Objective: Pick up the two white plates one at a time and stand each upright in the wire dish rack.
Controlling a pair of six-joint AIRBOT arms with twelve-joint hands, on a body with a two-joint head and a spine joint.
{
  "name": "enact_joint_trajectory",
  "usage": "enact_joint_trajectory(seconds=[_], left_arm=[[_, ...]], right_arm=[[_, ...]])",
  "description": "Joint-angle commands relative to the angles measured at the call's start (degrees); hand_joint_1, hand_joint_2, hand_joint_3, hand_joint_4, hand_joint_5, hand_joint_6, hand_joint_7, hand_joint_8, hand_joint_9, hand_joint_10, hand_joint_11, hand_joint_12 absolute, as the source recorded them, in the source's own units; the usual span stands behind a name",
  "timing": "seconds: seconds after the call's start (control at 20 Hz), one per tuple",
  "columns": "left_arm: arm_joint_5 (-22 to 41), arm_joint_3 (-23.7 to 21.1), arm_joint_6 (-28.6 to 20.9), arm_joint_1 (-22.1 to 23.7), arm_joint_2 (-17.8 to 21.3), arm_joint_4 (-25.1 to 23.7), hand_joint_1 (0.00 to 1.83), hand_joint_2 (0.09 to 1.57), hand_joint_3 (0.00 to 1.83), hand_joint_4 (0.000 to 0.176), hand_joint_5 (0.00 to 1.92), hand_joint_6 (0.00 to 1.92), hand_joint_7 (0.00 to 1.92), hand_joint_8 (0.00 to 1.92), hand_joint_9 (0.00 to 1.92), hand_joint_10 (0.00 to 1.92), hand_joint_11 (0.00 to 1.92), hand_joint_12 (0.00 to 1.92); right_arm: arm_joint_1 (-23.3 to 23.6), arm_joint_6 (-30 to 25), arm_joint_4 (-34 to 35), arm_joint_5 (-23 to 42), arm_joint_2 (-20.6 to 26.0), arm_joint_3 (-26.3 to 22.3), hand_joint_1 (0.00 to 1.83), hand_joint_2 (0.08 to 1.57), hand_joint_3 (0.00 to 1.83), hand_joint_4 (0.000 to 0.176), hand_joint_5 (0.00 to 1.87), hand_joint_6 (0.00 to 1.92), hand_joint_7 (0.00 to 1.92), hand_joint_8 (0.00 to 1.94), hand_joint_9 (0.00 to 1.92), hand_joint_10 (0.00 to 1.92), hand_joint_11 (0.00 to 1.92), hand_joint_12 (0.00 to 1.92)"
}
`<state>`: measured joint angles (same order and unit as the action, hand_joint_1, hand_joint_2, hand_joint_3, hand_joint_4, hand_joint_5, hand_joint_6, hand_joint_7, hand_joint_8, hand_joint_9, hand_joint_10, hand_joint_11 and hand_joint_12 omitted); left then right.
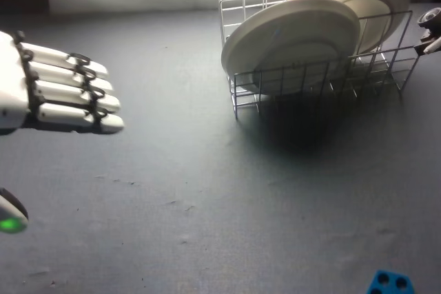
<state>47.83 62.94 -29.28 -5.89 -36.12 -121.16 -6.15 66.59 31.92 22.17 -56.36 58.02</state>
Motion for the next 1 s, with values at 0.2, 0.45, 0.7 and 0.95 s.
enact_joint_trajectory(seconds=[0.2,0.45,0.7,0.95], left_arm=[[1.1,-2.8,2.2,5.8,1.2,3.2,0.0,1.05,0.01,0.0,0.02,0.01,0.01,0.0,0.0,0.0,0.0,0.0],[3.3,-7.3,2.2,9.4,2.3,3.0,0.0,1.08,0.01,0.0,0.06,0.02,0.07,0.02,0.06,0.02,0.01,0.0],[3.6,-9.1,0.6,9.9,2.7,2.8,0.0,1.17,0.0,0.0,0.34,0.0,0.4,0.0,0.33,0.01,0.0,0.53],[4.3,-8.7,-0.1,9.8,2.7,2.7,0.18,1.23,0.01,0.0,0.41,0.76,0.59,0.65,0.59,0.29,0.0,0.69]], right_arm=[[-1.7,0.3,-8.0,9.8,1.0,-1.2,0.95,1.01,0.0,0.0,0.72,0.01,0.79,0.0,0.73,0.02,0.24,1.14],[-4.1,0.4,-12.5,13.0,2.1,-4.0,0.92,1.0,0.0,0.0,0.74,0.01,0.79,0.01,0.71,0.01,0.19,1.12],[-5.7,0.5,-13.7,13.8,2.2,-4.3,0.92,1.01,0.0,0.0,0.77,0.02,0.78,0.01,0.72,0.01,0.1,1.17],[-6.0,0.5,-14.9,14.3,2.2,-4.3,0.89,1.03,0.0,0.0,0.46,0.92,0.54,0.85,0.54,0.61,0.07,1.38]])
